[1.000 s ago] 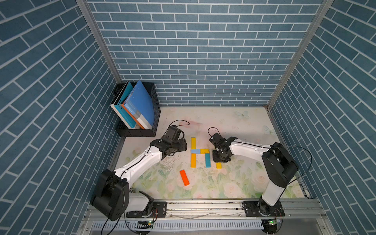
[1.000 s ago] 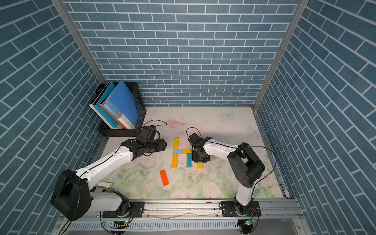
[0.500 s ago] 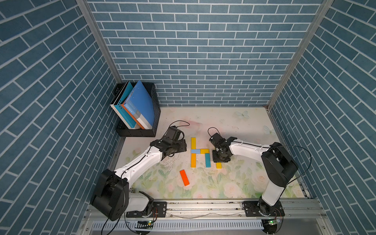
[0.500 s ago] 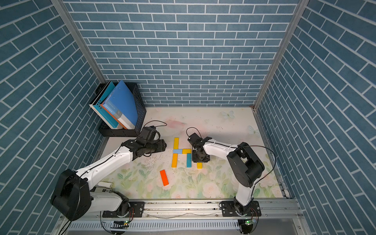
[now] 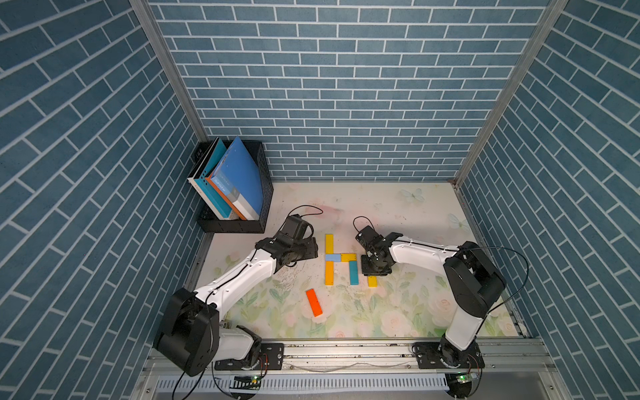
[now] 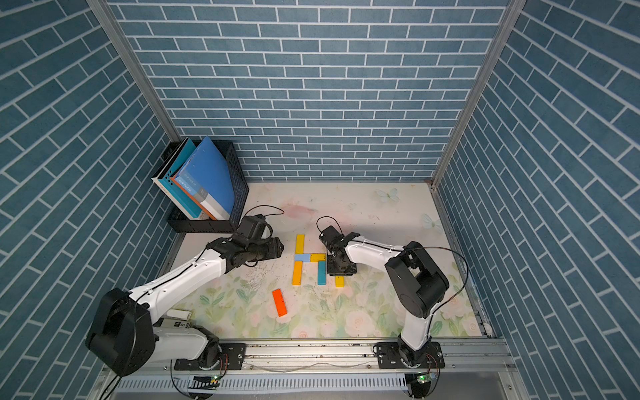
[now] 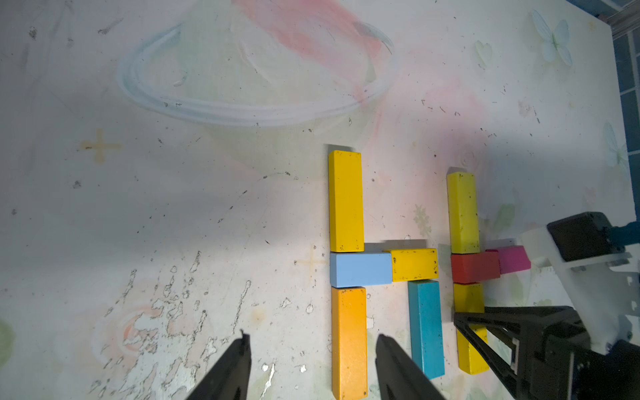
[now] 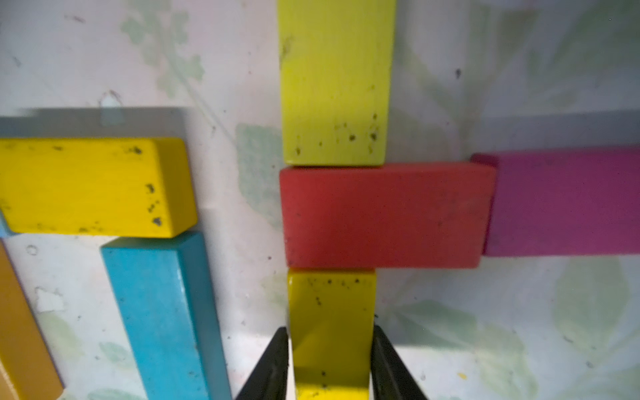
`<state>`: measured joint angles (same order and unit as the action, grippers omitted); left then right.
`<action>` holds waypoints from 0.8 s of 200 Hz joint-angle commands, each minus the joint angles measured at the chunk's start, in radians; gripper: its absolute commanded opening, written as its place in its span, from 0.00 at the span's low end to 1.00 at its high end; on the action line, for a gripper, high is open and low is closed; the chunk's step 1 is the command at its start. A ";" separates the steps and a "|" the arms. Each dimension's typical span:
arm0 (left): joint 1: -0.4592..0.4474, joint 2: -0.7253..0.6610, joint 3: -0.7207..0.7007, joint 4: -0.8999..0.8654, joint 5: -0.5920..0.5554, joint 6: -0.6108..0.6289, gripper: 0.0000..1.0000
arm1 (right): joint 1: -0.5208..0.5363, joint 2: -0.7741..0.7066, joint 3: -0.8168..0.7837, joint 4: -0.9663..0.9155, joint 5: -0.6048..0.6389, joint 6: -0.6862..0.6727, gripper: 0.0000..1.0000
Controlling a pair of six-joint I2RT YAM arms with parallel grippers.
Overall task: Assemble the letter h with building blocks
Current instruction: Assemble the building block at the center of the board, then pick up the building block from the center of the board.
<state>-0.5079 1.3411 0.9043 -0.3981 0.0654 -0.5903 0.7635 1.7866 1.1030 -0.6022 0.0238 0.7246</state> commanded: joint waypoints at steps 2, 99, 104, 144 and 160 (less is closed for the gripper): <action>0.007 -0.017 -0.005 -0.007 -0.003 0.011 0.63 | -0.003 0.018 0.021 -0.025 0.023 -0.022 0.42; 0.009 -0.062 0.087 -0.074 -0.012 -0.001 0.64 | 0.010 -0.116 0.116 -0.152 0.085 -0.038 0.64; 0.011 -0.068 0.096 -0.082 -0.025 -0.006 0.64 | 0.015 -0.131 0.123 -0.150 0.084 -0.044 0.64; 0.189 -0.190 0.088 -0.151 -0.173 -0.095 0.67 | 0.140 -0.189 0.171 -0.078 0.074 -0.088 0.68; 0.308 -0.235 0.043 -0.156 -0.138 -0.109 0.68 | 0.218 -0.152 0.194 -0.054 0.076 -0.064 0.71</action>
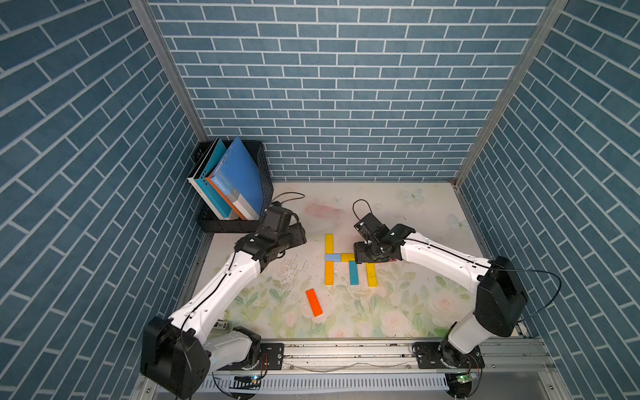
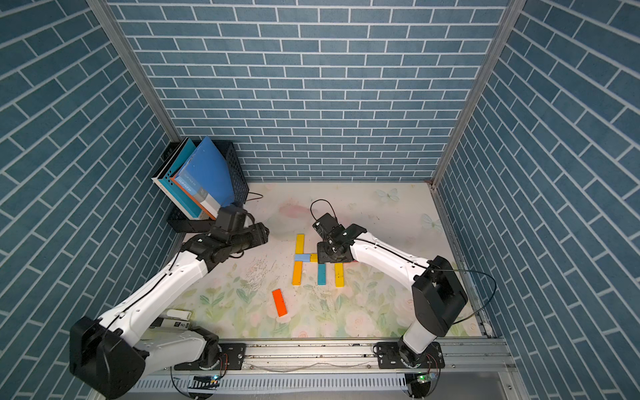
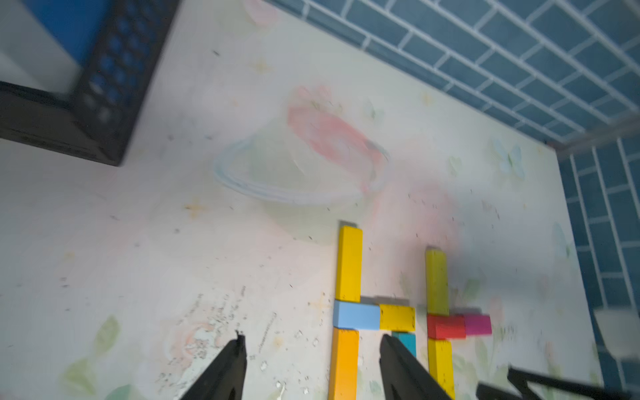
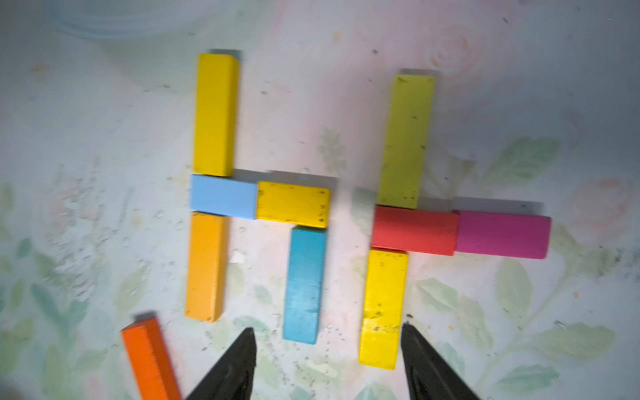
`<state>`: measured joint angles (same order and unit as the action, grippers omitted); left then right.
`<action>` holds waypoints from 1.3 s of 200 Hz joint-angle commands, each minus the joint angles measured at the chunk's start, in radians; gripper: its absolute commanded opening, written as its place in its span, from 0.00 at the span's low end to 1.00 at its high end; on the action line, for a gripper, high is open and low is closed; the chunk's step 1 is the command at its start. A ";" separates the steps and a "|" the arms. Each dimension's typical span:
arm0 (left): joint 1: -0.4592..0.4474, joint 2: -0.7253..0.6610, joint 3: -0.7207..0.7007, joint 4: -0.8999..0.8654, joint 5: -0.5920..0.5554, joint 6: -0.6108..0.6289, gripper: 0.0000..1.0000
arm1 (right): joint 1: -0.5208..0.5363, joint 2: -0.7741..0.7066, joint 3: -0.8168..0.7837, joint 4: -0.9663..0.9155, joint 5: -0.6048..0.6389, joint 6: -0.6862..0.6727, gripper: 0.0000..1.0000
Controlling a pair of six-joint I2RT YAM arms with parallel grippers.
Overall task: Assemble the letter h with building blocks
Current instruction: Pick up the building block from the center of the board.
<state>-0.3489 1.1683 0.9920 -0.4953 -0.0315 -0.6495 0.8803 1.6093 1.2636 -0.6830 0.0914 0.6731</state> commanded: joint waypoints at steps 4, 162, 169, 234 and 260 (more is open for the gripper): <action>0.179 -0.066 -0.056 -0.058 -0.017 -0.050 0.68 | 0.120 0.040 0.042 0.031 0.011 -0.004 0.72; 0.303 -0.115 -0.170 -0.036 0.140 -0.016 0.66 | 0.420 0.528 0.408 -0.128 0.009 0.095 0.64; 0.303 -0.115 -0.173 -0.035 0.140 -0.017 0.66 | 0.424 0.524 0.406 -0.130 0.008 0.094 0.65; 0.303 -0.117 -0.188 -0.031 0.136 -0.011 0.66 | 0.452 0.507 0.262 -0.025 -0.108 0.119 0.54; 0.303 -0.113 -0.193 -0.036 0.139 -0.009 0.66 | 0.454 0.513 0.254 -0.023 -0.107 0.129 0.31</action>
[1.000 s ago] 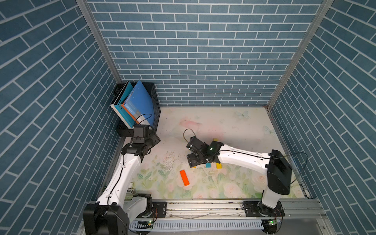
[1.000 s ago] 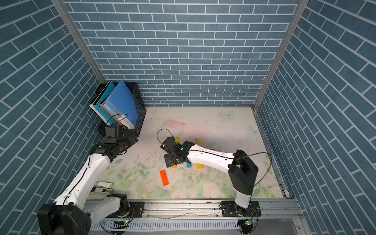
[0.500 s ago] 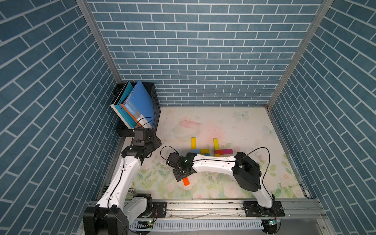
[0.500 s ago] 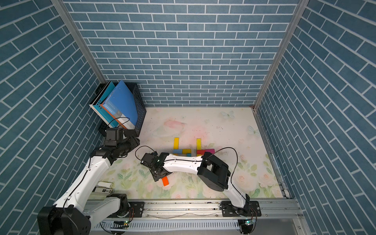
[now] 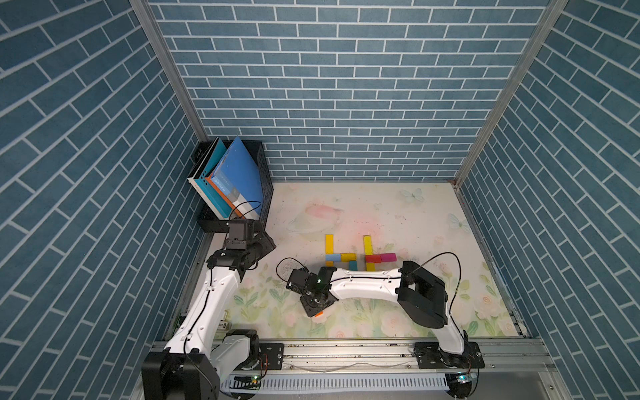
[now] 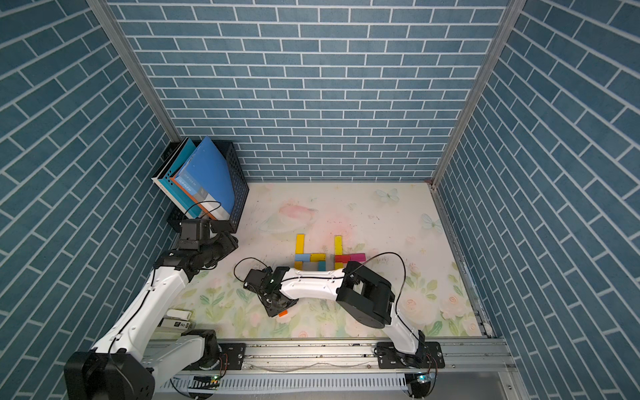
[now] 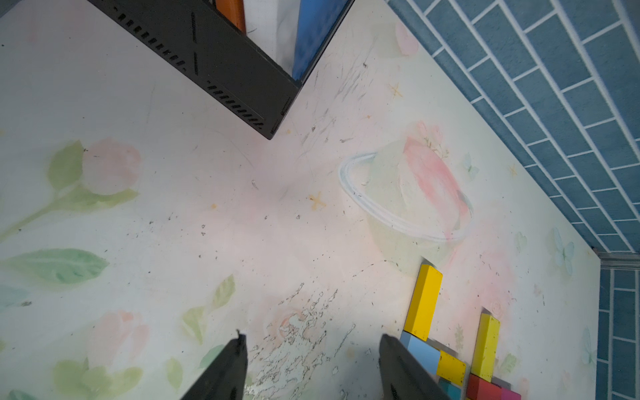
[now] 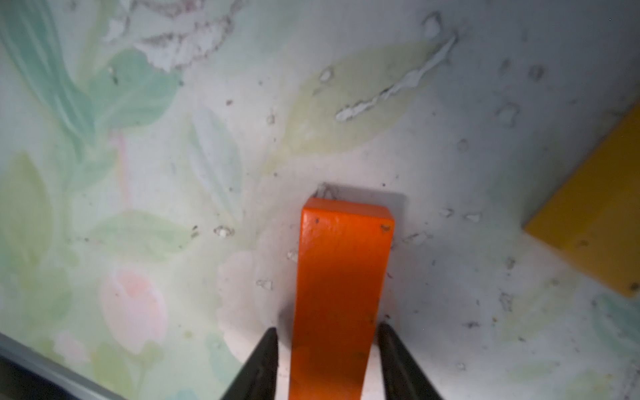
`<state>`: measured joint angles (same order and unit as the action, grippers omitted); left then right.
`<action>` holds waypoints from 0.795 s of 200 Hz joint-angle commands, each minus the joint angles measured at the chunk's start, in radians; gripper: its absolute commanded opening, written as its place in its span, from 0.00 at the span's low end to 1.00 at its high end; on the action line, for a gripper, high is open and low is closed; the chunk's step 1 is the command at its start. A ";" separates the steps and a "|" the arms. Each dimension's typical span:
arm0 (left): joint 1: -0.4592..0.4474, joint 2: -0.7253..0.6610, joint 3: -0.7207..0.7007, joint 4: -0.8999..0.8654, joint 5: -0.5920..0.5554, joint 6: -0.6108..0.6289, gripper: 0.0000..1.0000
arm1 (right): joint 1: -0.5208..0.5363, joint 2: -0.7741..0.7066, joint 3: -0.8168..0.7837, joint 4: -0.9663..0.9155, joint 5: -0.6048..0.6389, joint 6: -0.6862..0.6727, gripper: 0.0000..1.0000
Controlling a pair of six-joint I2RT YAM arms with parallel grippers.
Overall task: Assemble the letter h with building blocks
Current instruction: Pick up the building block from the center of the board, then place the building block at the center of the board.
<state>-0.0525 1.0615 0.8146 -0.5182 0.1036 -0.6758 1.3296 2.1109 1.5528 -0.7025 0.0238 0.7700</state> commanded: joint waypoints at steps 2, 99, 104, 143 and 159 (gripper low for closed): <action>0.006 -0.006 -0.015 -0.013 0.004 0.016 0.66 | 0.005 0.009 -0.034 -0.004 -0.036 0.032 0.30; -0.013 0.026 0.028 -0.054 0.039 0.073 0.67 | -0.095 -0.346 -0.065 -0.056 0.109 0.017 0.00; -0.021 0.031 0.026 -0.050 0.045 0.072 0.67 | -0.117 -0.384 -0.086 -0.059 0.114 0.017 0.00; -0.185 0.075 0.033 0.009 0.028 0.031 0.66 | -0.360 -0.703 -0.375 -0.126 0.140 0.016 0.00; -0.237 0.097 0.042 0.039 0.030 0.021 0.66 | -0.471 -0.824 -0.492 -0.167 0.136 0.010 0.00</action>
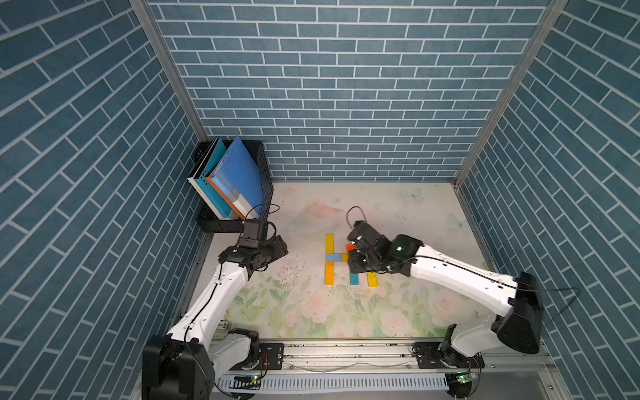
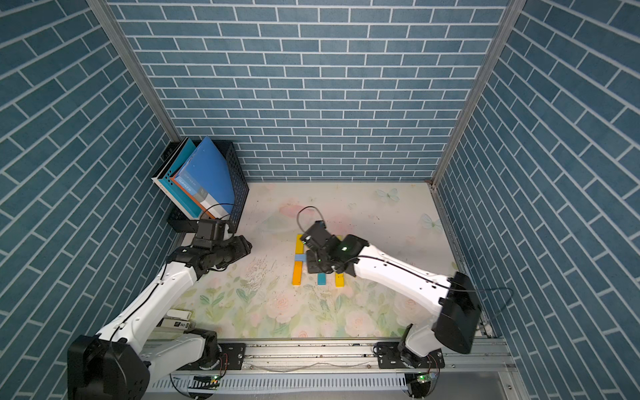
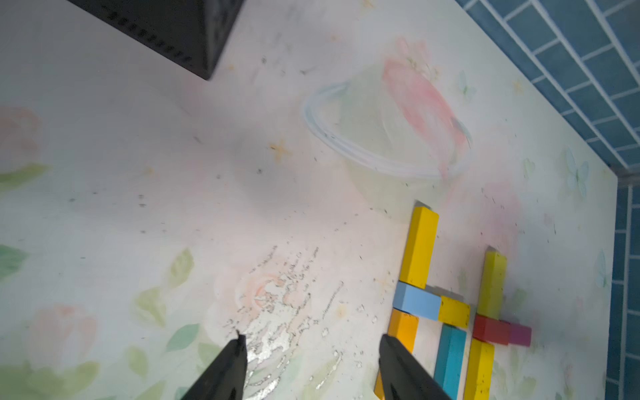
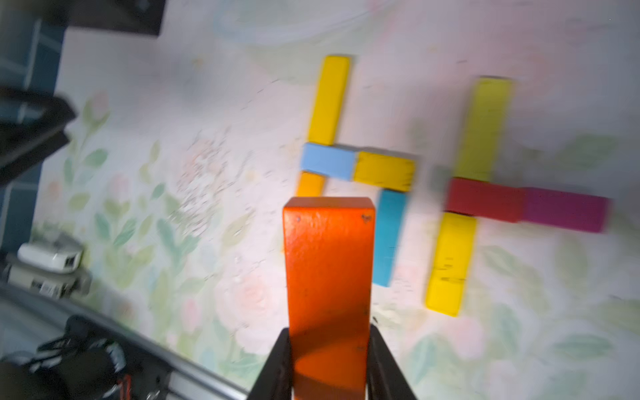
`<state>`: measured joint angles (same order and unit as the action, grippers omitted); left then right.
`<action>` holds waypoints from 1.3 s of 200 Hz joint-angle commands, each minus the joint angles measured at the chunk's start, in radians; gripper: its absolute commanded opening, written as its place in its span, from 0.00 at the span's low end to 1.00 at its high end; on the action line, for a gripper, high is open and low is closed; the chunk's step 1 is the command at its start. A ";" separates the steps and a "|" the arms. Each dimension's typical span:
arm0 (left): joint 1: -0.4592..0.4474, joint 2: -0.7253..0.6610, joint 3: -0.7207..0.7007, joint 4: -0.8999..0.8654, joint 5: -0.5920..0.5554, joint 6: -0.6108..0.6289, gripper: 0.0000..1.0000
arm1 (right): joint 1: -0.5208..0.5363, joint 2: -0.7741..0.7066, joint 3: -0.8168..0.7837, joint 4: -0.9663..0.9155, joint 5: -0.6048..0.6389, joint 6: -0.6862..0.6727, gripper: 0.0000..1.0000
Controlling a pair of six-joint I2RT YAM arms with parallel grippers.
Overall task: Assemble the letter h with building blocks
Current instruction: Place the building block at the center of the board.
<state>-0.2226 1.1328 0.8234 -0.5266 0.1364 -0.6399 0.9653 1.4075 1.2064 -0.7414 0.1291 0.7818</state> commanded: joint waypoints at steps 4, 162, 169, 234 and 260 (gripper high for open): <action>-0.079 0.030 0.035 0.055 -0.003 -0.017 0.66 | -0.134 -0.144 -0.172 -0.139 0.029 -0.003 0.00; -0.230 0.122 0.036 0.153 0.014 -0.020 0.65 | -0.378 0.101 -0.346 0.101 -0.019 -0.220 0.04; -0.232 0.125 0.034 0.155 0.014 -0.022 0.65 | -0.379 0.117 -0.340 0.105 -0.018 -0.225 0.12; -0.234 0.129 0.022 0.162 0.010 -0.020 0.65 | -0.401 0.114 -0.386 0.151 -0.079 -0.229 0.53; -0.234 0.132 0.020 0.163 0.010 -0.021 0.64 | -0.412 0.129 -0.384 0.166 -0.094 -0.233 0.40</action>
<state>-0.4503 1.2572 0.8574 -0.3695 0.1516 -0.6628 0.5667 1.5326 0.8272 -0.5941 0.0586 0.5659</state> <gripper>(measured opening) 0.645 0.460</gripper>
